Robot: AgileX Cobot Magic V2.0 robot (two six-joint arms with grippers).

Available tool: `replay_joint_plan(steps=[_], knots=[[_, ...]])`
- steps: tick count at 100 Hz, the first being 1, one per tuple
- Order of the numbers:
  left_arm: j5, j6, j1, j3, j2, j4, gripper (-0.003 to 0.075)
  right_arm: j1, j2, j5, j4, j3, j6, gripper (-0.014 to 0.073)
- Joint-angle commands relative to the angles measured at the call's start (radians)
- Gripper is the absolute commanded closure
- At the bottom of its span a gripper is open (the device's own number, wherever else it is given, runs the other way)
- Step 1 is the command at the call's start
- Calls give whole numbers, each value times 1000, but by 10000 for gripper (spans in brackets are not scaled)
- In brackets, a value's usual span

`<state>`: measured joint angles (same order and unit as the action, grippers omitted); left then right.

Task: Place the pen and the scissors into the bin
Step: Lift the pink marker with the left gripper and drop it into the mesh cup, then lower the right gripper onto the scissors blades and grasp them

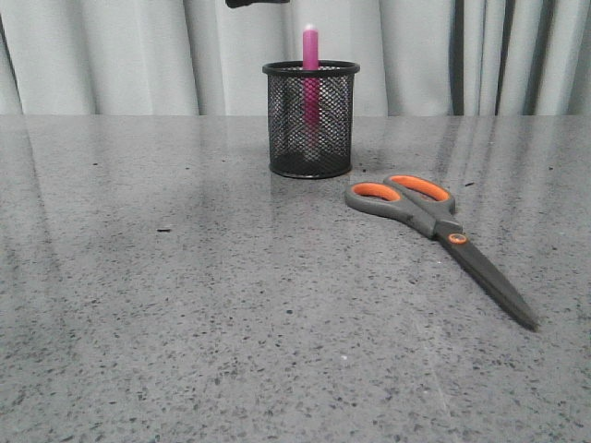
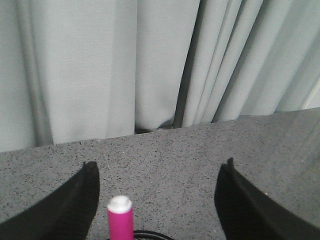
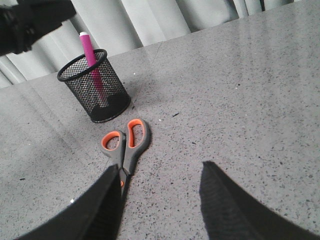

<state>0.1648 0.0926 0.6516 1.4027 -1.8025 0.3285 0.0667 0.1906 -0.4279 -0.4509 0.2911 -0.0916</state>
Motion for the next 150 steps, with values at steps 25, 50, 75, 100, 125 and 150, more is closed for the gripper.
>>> replay_joint_plan(steps=[25, 50, 75, 100, 125, 150], knots=[[-477, 10, 15, -24, 445, -44, 507, 0, 115, -67, -3, 196, -295, 274], [-544, 10, 127, -298, 827, 2, 523, 10, 376, -157, -96, 503, -444, 274], [-540, -80, 183, -556, 1175, 29, 600, 108, 636, -257, -184, 754, -525, 274], [-604, -98, 183, -602, 1316, 25, 638, 264, 892, -343, -36, 906, -417, 274], [-618, -98, 183, -602, 1316, 25, 638, 490, 1119, -567, 440, 953, 74, 273], [-648, -98, 183, -602, 1314, 25, 638, 511, 1240, -560, 421, 953, 110, 172]])
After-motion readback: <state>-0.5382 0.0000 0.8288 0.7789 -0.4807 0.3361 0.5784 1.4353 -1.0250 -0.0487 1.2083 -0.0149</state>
